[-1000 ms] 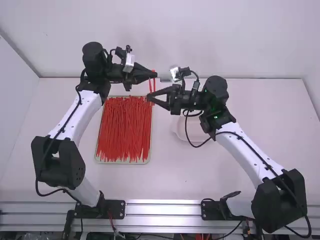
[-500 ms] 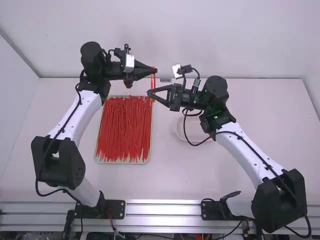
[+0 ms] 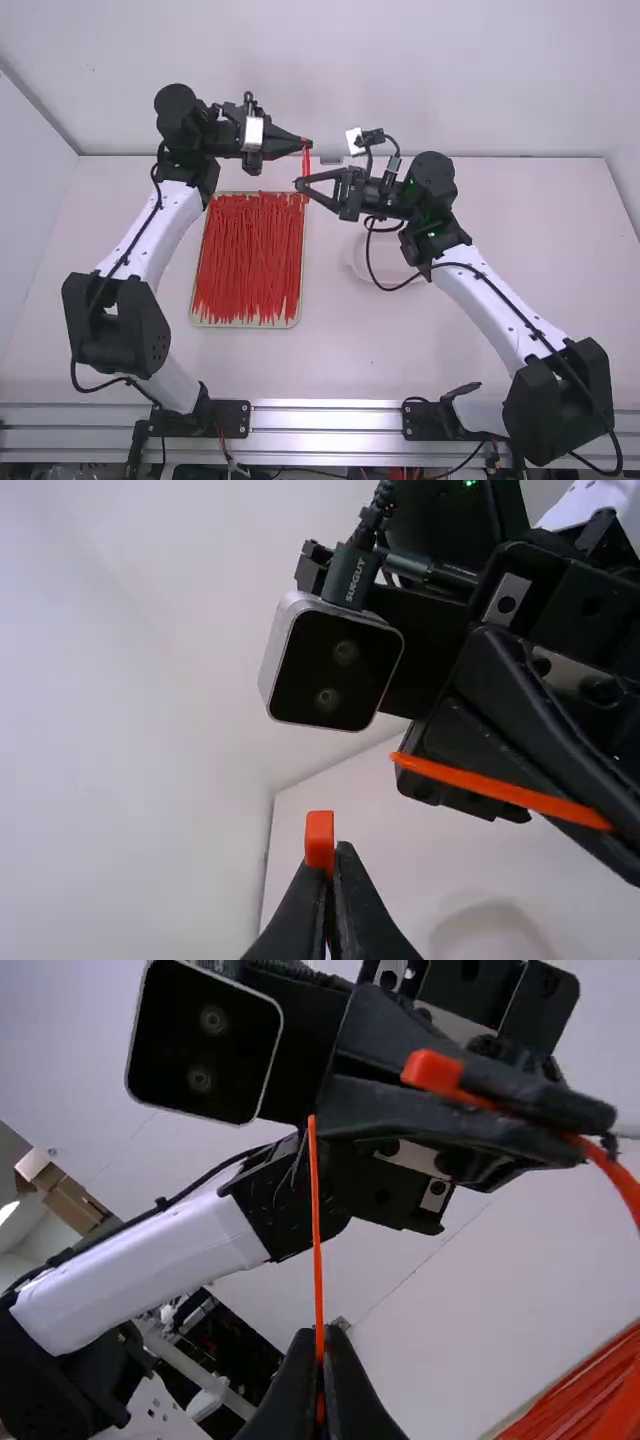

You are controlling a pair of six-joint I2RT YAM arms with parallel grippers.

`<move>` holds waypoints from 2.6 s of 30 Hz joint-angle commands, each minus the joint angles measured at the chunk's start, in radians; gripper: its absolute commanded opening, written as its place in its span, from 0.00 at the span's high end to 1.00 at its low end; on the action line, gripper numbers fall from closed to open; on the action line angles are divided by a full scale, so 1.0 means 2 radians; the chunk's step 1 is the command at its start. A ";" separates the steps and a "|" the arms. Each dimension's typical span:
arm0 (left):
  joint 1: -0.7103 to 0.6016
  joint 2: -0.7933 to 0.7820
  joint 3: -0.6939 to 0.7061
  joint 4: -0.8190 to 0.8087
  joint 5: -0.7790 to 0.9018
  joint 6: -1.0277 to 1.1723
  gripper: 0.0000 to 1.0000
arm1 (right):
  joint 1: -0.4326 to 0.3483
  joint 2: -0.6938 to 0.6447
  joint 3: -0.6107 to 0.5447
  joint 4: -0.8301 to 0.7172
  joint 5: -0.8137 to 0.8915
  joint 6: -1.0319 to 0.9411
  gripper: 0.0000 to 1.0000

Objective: Fasten the cable tie

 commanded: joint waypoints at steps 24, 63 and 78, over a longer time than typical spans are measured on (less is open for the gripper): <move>-0.016 0.002 -0.002 0.116 -0.003 -0.091 0.98 | -0.012 0.000 0.007 0.002 0.006 -0.009 1.00; -0.018 0.002 -0.002 0.065 -0.003 -0.044 0.98 | -0.017 0.000 0.007 0.002 0.016 -0.001 1.00; -0.018 0.002 -0.002 0.066 0.008 -0.042 0.98 | -0.016 0.000 0.008 0.017 0.015 0.011 1.00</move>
